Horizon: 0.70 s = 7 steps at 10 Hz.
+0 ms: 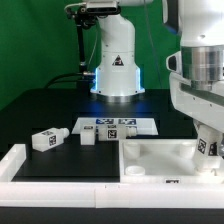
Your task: Assemble one leg
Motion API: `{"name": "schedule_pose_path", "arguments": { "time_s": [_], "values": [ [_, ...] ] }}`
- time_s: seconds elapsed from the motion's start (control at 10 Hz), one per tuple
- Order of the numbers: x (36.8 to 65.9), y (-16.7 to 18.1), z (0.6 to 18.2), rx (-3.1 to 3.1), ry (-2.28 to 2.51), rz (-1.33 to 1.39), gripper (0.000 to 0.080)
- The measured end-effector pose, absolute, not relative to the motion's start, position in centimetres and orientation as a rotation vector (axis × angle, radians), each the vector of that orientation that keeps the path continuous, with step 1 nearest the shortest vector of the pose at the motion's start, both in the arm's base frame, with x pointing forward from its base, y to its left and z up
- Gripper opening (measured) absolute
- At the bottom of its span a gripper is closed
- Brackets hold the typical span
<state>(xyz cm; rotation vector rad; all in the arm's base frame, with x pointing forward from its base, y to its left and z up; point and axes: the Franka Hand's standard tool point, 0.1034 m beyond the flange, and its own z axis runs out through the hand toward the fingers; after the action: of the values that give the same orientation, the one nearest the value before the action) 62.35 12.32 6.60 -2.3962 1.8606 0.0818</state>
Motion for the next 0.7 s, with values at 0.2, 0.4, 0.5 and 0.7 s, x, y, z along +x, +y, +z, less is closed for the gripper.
{"name": "schedule_pose_path", "arguments": {
  "time_s": [0.2,0.4,0.5,0.7],
  "values": [
    [62.3,12.4,6.6,-2.399,1.856,0.083,0.0396],
    [62.3,12.5,6.9,-2.527,1.670,0.063,0.0533],
    [62.5,11.8,7.2,-2.664,1.431,0.041,0.0625],
    [63.0,10.7,8.1,-2.869,0.979,-0.020,0.0642]
  ]
}}
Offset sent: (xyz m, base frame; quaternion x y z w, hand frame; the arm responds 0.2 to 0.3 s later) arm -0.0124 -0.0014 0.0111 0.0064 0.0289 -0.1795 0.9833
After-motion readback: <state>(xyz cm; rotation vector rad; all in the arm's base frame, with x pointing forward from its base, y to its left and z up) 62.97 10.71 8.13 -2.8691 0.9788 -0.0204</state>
